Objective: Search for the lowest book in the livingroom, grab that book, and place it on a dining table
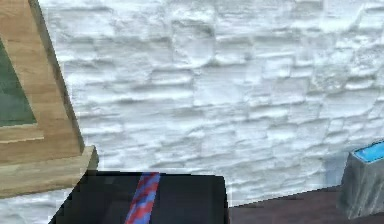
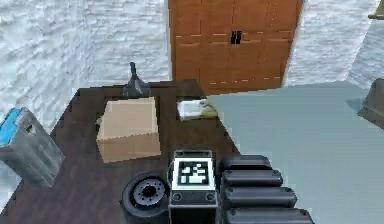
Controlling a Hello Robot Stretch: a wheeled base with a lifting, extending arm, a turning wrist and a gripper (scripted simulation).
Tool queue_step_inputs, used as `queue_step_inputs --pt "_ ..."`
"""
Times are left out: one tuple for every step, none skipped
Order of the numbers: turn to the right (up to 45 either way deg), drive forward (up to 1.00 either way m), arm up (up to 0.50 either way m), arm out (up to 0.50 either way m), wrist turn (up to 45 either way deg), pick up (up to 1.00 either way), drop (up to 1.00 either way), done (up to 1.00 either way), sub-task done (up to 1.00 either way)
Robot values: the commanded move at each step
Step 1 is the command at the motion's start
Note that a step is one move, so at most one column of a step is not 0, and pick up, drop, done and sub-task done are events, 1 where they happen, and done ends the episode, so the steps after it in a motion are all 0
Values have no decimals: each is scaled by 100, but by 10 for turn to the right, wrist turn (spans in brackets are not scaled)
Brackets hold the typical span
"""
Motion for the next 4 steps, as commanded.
queue_step_inputs --pt "450 0 0 0 0 0 0 0 0" --pt "450 0 0 0 0 0 0 0 0" --pt "450 0 0 0 0 0 0 0 0" --pt "180 0 0 0 0 0 0 0 0"
